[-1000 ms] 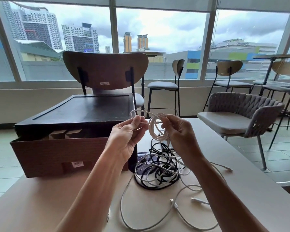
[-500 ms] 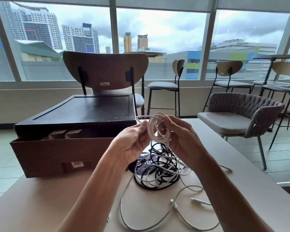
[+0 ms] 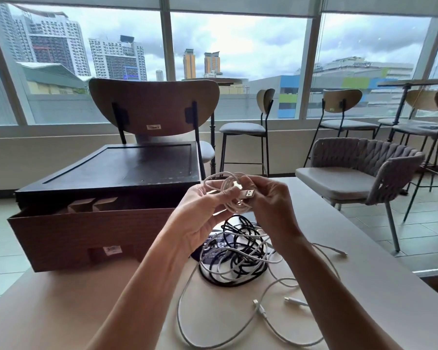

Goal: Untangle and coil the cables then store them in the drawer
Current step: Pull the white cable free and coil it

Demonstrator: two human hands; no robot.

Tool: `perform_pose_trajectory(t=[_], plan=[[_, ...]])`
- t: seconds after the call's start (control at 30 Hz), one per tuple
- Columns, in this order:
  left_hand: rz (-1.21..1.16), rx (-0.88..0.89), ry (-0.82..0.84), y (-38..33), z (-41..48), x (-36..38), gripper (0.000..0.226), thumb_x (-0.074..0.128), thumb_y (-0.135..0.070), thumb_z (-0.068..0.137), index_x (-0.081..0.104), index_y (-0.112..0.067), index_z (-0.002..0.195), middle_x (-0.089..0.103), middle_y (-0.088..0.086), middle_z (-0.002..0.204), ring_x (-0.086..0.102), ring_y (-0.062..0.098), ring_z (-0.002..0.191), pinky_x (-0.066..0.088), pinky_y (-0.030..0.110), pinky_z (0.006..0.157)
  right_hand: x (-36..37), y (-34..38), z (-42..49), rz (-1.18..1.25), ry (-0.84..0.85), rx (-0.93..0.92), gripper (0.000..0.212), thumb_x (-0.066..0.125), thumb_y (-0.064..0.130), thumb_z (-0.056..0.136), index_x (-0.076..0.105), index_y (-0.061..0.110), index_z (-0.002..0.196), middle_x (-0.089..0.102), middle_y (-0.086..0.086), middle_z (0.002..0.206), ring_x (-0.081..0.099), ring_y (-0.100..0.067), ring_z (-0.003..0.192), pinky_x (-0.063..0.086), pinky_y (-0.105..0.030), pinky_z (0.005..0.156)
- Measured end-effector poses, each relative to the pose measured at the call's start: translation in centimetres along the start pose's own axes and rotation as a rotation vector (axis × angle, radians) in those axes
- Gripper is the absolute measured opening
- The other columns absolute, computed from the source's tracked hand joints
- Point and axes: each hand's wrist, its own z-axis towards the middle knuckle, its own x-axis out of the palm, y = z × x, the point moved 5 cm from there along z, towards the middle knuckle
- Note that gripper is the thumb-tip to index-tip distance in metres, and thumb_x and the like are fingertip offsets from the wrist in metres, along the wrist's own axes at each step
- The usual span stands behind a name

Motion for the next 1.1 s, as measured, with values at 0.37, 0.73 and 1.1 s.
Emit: perform_pose_trajectory(t=[0.37,0.73,1.1], plan=[[-0.091,0.072,-0.208,-0.1,0.7,-2.0,0.023,0.066,0.006,0.087,0.066,0.012,0.109,0.073,0.019,0.088,0.073,0.025,0.076,0.062,0.03,0.064,-0.1,1.0,0.0,-0.326,0.188,-0.175,0.026,0.075,0.013,0.086,0.075,0.031,0.105,0.064,0.01,0.111,0.061,-0.005,0.108,0.046,-0.017,0.087],[-0.052,0.091,-0.265,-0.3,0.5,-1.7,0.022,0.066,0.008,0.085,0.063,0.014,0.106,0.07,0.019,0.084,0.071,0.026,0.073,0.063,0.033,0.063,0.1,3.2,-0.3,-0.604,0.131,-0.283,0.016,0.076,0.023,0.087,0.078,0.018,0.102,0.075,0.01,0.088,0.066,0.002,0.076,0.048,-0.009,0.071],[-0.014,0.246,-0.44,-2.5,0.1,-4.6,0.017,0.067,0.006,0.087,0.064,0.01,0.103,0.067,0.018,0.082,0.066,0.023,0.072,0.063,0.034,0.062,-2.4,5.3,0.2,-0.504,0.383,-0.163,0.01,0.081,0.017,0.081,0.079,0.019,0.09,0.077,0.008,0.081,0.073,-0.01,0.078,0.059,-0.024,0.077]])
